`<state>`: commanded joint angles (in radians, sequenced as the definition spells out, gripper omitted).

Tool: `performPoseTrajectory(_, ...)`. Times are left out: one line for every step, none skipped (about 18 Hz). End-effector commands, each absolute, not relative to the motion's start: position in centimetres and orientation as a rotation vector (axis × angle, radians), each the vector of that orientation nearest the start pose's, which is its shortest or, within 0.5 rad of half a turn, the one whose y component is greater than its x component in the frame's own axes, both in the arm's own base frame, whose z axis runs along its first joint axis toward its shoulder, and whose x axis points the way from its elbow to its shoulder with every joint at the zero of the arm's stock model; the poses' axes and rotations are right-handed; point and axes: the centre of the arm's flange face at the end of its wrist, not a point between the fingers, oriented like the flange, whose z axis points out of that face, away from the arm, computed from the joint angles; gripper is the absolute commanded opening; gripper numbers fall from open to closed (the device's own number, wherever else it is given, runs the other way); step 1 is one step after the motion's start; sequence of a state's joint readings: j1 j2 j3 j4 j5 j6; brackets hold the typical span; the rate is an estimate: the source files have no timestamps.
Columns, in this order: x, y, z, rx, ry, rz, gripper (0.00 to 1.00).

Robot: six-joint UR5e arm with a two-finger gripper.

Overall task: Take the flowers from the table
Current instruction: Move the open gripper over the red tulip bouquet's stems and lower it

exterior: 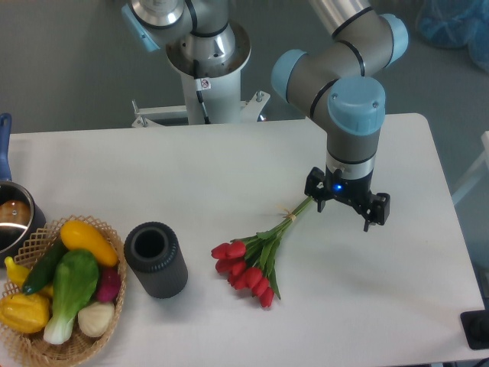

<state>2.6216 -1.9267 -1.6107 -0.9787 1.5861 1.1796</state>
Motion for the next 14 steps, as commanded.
performPoseTrajectory(-47.9, 42.6, 33.1, -3.052, 0.194, 0.280, 1.00)
performPoseTrajectory(-47.7, 42.6, 32.9, -3.052, 0.197, 0.274, 1.00)
performPoseTrajectory(-47.6, 42.7, 32.9, -3.050, 0.200, 0.270, 1.00)
performPoseTrajectory(-47.0, 42.7, 32.0, -3.056, 0.205, 0.245, 1.00)
performPoseTrajectory(-46.6, 42.6, 31.3, -3.061, 0.208, 0.224, 1.00)
performPoseTrajectory(-46.1, 42.6, 30.5, -3.064, 0.214, 0.205, 1.00)
performPoseTrajectory(-45.1, 42.7, 29.4, -3.062, 0.224, 0.176, 1.00)
performPoseTrajectory(-44.2, 42.8, 29.4, -3.039, 0.236, 0.186, 1.00)
performPoseTrajectory(-43.4, 42.7, 29.0, -3.026, 0.241, 0.192, 1.00)
performPoseTrajectory(-42.7, 42.7, 28.4, -3.027, 0.250, 0.185, 1.00)
performPoseTrajectory(-42.0, 42.8, 28.2, -3.029, 0.260, 0.179, 1.00)
performPoseTrajectory(-41.5, 42.8, 28.2, -3.032, 0.269, 0.174, 1.00)
performPoseTrajectory(-41.2, 42.7, 28.0, -3.038, 0.274, 0.166, 1.00)
performPoseTrajectory(-41.0, 42.8, 27.7, -3.043, 0.281, 0.157, 1.00)
